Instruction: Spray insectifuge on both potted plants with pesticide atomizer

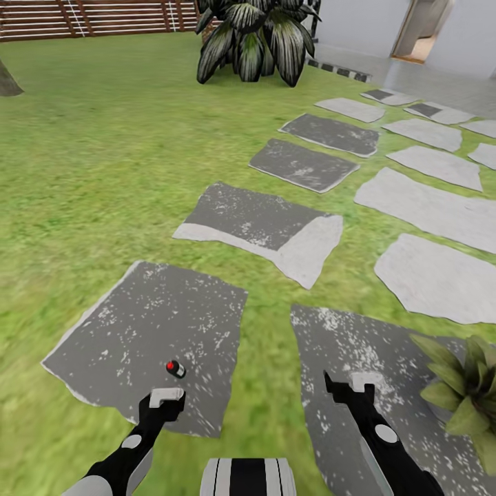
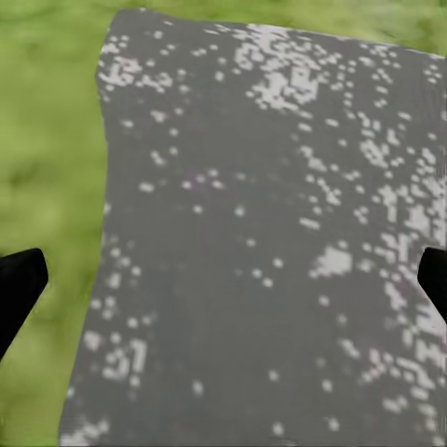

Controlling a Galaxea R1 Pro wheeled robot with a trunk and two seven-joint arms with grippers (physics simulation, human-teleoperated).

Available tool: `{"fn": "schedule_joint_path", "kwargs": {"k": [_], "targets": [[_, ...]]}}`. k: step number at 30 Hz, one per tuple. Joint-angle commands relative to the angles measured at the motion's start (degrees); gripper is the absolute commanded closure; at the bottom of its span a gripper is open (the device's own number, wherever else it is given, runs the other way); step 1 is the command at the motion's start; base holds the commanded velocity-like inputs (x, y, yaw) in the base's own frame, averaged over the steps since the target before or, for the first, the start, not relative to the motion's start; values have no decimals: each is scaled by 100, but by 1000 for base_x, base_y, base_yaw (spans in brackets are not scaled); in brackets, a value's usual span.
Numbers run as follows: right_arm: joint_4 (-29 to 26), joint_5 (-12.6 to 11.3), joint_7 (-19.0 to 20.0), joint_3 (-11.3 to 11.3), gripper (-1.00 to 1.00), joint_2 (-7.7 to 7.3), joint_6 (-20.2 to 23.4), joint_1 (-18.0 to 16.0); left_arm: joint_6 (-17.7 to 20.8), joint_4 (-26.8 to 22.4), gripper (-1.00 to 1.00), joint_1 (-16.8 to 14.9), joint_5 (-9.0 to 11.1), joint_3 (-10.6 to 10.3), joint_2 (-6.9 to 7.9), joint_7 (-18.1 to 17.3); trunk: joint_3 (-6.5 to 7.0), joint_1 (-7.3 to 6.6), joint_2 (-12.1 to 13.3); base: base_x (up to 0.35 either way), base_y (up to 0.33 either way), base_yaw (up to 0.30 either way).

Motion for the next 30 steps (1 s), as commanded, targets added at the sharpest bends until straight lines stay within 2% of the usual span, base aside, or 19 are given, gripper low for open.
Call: {"fn": "schedule_joint_path", "kwargs": {"k": [1, 8, 14, 21, 30], "targets": [[2, -22, -1, 2, -100, -1, -18, 0, -19, 7, -100, -4, 1, 0, 0, 2, -10, 1, -1, 184, 0, 181], [5, -22, -1, 2, -100, -1, -20, -2, -19, 7, -100, -4, 1, 0, 0, 2, -37, 1, -1, 106, 0, 116], [4, -22, -1, 0, -100, -1, -18, 0, -19, 7, -100, -4, 1, 0, 0, 2, -38, 1, -1, 24, 0, 8], [3, -22, -1, 0, -100, -1, -20, -1, -19, 7, -100, -4, 1, 0, 0, 2, -39, 1, -1, 172, -58, 1], [-3, -22, -1, -3, -100, -1, -22, -1, -19, 7, -100, -4, 1, 0, 0, 2, -39, 1, -1, 18, -8, 0]]}}
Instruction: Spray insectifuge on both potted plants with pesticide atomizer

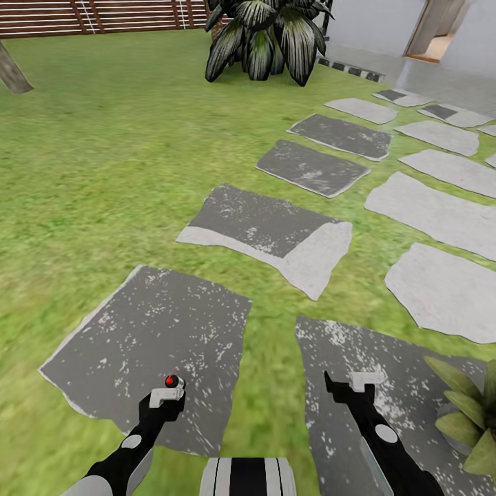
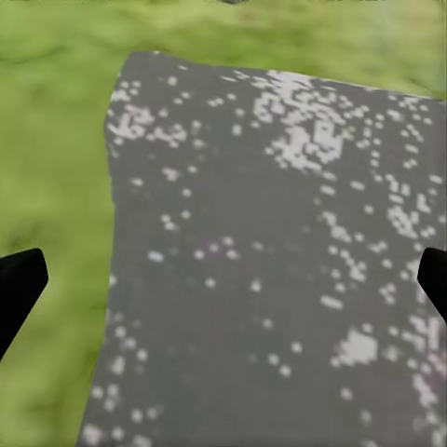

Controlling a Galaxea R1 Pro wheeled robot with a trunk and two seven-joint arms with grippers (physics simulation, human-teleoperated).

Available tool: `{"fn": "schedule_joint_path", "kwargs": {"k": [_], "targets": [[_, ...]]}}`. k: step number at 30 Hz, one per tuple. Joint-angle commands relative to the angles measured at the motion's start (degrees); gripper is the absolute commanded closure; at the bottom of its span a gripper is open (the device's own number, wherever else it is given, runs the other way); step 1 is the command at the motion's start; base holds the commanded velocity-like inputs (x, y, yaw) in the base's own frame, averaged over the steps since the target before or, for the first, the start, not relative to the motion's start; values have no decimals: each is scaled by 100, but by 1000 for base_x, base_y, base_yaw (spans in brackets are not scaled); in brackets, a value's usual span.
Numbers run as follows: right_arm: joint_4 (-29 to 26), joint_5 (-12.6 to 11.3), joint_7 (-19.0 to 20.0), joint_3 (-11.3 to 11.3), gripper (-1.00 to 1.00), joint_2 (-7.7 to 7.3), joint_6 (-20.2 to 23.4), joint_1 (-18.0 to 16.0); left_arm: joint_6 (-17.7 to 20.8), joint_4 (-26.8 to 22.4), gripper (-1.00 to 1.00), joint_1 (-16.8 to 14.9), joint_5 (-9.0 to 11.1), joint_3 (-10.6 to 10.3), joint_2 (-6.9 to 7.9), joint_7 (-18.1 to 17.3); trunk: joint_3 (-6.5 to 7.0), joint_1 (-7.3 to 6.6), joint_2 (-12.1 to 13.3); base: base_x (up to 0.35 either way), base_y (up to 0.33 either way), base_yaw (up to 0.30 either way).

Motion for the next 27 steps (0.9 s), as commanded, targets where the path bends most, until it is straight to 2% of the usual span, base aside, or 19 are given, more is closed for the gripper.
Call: {"fn": "schedule_joint_path", "kwargs": {"k": [1, 11, 27], "targets": [[3, -23, -1, 3, -100, -1, -19, -1, -19, 5, -100, -2, 1, 0, 0, 2, -3, -1, -1, 8, -1, 0], [7, -23, -1, 1, -100, -1, -15, -2, -19, 5, -100, -2, 1, 0, 0, 2, -3, -1, -1, 94, -51, 0], [10, -23, -1, 3, -100, -1, -14, -1, -19, 5, -100, -2, 1, 0, 0, 2, -3, -1, -1, 7, -4, 0]]}}
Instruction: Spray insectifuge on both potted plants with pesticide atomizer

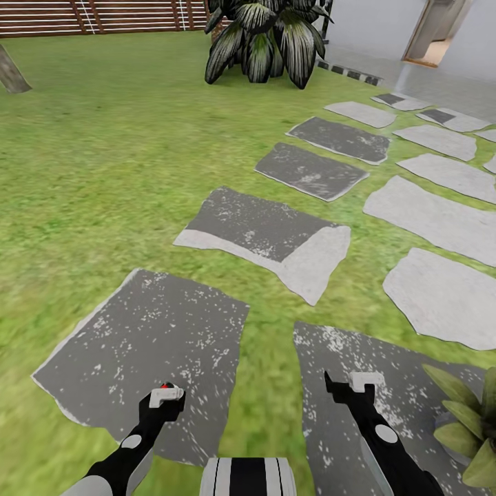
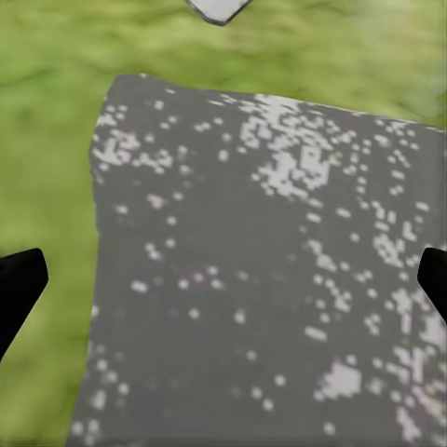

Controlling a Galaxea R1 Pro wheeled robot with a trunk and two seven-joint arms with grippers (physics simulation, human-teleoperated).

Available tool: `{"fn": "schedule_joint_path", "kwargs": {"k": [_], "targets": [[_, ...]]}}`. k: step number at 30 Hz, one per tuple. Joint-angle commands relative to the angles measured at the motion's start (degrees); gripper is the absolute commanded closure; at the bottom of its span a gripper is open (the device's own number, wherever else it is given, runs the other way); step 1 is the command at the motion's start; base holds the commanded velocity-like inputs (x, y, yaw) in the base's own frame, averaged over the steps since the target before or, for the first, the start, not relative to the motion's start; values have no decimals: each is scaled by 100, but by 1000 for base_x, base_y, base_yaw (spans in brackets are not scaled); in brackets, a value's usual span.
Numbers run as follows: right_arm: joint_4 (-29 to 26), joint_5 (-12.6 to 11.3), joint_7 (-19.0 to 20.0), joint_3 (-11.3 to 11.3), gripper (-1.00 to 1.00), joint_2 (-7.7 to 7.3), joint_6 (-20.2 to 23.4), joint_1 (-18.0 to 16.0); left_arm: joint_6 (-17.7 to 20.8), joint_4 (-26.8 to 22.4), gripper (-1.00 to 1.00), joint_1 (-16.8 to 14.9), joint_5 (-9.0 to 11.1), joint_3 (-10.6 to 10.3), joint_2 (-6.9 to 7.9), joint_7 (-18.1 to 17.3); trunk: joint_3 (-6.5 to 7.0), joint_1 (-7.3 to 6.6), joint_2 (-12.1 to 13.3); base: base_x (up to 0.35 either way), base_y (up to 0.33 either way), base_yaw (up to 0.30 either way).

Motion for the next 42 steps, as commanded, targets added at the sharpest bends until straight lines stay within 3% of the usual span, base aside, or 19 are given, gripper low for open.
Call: {"fn": "schedule_joint_path", "kwargs": {"k": [1, 5, 8, 20, 21, 42], "targets": [[2, -23, -1, 2, -100, -1, -18, -1, -19, 5, -100, -2, 1, 0, 0, 2, -3, -1, -1, 0, 0, 0], [2, -23, -1, 4, -100, -1, -20, -2, -52, 5, -100, 6, 1, 0, 6, 2, -3, -1, -1, 0, 0, 0], [4, -23, 1, 2, -100, -1, -19, -3, -360, 18, -100, 31, 8, 0, 9, 2, -3, -1, -1, 0, 0, 0], [0, -23, 0, 1, -100, -1, -17, -2, -392, 21, -100, 24, 9, 0, 9, 7, -3, -1, -1, 0, 0, 0], [-4, -23, -1, -1, -100, -1, -18, -2, -389, 22, 100, 24, 12, 0, 13, 9, -3, -1, -1, 0, 0, 0], [-7, -23, 14, -2, -100, -1, -19, -5, -414, 23, 100, 24, 18, 1, 19, 10, -3, -1, -1, 0, 0, 0]]}}
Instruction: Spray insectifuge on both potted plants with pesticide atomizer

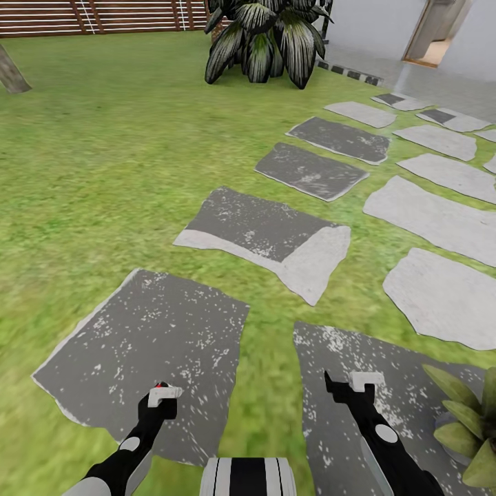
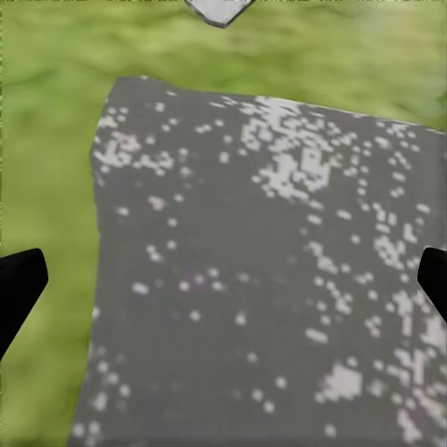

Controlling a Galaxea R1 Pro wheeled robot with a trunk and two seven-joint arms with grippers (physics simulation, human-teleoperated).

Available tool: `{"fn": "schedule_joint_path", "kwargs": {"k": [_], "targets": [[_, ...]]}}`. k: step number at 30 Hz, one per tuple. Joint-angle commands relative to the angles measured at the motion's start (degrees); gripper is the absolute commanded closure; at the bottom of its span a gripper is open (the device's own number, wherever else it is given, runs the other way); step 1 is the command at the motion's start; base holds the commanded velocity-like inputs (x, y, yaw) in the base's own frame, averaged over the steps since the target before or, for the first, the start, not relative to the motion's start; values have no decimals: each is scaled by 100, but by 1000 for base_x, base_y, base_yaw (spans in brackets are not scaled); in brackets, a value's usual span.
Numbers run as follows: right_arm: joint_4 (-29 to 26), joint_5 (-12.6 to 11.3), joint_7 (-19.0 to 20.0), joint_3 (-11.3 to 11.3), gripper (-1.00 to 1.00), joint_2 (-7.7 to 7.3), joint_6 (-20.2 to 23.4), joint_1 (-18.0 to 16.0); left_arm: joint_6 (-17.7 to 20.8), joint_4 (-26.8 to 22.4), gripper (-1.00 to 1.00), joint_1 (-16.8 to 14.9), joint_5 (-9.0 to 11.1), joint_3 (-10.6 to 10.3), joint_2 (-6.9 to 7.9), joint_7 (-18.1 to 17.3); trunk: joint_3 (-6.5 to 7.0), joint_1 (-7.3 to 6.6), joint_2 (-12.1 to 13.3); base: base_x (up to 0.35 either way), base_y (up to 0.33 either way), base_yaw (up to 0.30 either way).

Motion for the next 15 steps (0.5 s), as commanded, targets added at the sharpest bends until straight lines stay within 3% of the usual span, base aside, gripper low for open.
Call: {"fn": "schedule_joint_path", "kwargs": {"k": [1, 5, 15], "targets": [[4, -23, -1, 2, -100, -1, -18, 0, -19, 5, 100, -3, 0, 1, 0, 3, -3, -1, -1, 0, 0, 0], [2, -23, -4, 2, -100, -1, -18, 2, -19, 5, 100, -3, 0, 1, 0, 2, -3, -1, -1, 0, 0, 0], [4, -23, -8, 2, -100, -1, -22, 1, -11, 5, 100, -3, 0, 1, 0, 4, 218, -27, 12, 0, 0, 0]]}}
